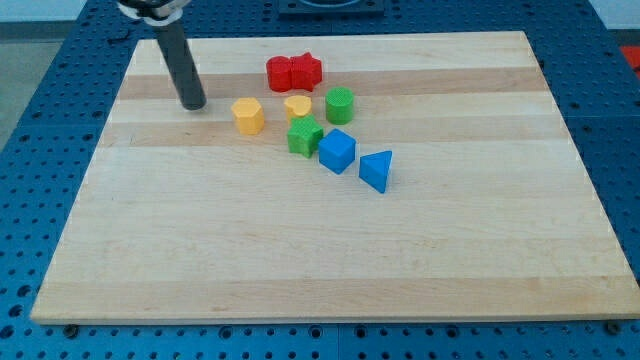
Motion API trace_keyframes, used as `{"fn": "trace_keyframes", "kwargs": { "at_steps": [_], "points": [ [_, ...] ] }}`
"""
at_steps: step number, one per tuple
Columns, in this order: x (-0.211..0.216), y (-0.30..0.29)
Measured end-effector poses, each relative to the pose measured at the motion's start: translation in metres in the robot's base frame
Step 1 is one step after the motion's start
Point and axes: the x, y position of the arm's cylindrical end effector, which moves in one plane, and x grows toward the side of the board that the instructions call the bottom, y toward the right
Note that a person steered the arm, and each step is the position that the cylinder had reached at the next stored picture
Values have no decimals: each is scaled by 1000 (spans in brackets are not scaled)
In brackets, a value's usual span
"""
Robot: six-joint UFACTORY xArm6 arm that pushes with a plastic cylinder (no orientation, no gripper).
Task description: Move the yellow hexagon above the yellow heart
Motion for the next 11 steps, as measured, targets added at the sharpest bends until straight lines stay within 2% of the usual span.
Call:
{"fn": "trace_keyframes", "kwargs": {
  "at_steps": [2, 3, 4, 5, 6, 9, 11],
  "points": [
    [0, 48],
    [0, 28],
    [0, -17],
    [12, -20],
    [25, -2],
    [29, 59],
    [29, 71]
  ]
}}
